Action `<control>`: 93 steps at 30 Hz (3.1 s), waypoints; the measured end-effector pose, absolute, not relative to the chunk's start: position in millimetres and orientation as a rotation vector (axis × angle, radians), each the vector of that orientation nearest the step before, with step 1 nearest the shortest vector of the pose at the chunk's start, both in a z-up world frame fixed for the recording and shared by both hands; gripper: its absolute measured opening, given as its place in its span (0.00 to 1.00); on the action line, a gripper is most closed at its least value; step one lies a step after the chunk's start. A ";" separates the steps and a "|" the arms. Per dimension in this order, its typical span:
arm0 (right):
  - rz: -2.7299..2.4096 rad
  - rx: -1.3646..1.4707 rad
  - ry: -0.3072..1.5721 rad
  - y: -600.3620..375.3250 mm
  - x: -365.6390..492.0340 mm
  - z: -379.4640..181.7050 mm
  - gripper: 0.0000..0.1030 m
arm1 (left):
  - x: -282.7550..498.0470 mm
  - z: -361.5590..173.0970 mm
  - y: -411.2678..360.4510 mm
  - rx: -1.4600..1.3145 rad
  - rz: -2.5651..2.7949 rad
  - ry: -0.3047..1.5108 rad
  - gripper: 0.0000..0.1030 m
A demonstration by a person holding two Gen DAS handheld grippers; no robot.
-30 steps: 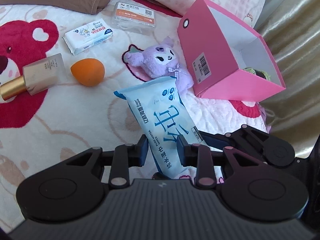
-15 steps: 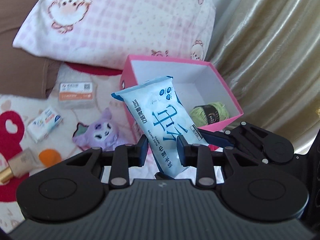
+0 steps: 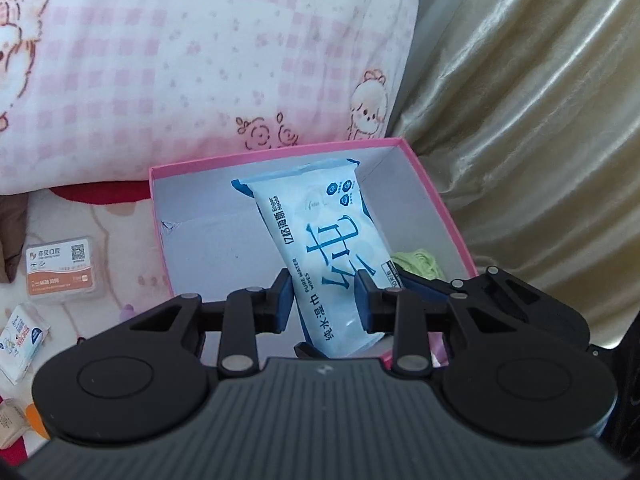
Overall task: Organize objects
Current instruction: 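Carry the wet-wipes pack with the left tool into the pink box, then open the left tool to release the wipes and withdraw, then move the left tool to the gold-capped foundation bottle and grasp it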
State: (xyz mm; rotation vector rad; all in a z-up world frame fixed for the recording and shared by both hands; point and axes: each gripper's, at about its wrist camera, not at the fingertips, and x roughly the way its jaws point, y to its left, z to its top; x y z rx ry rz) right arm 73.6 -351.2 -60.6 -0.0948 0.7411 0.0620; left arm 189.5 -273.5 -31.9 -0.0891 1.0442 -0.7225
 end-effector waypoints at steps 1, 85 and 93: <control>0.055 -0.075 0.771 -355.4 81.6 -68.8 0.73 | 198.1 -41.3 -281.7 -0.083 -0.708 1.084 0.30; 0.433 -0.234 0.843 -159.7 43.0 -22.5 0.81 | 94.1 -43.7 53.9 -0.279 -0.262 0.938 0.93; 0.525 -0.313 0.817 -131.7 64.3 -38.9 0.81 | 102.3 -88.7 99.0 -0.381 -0.207 0.970 0.93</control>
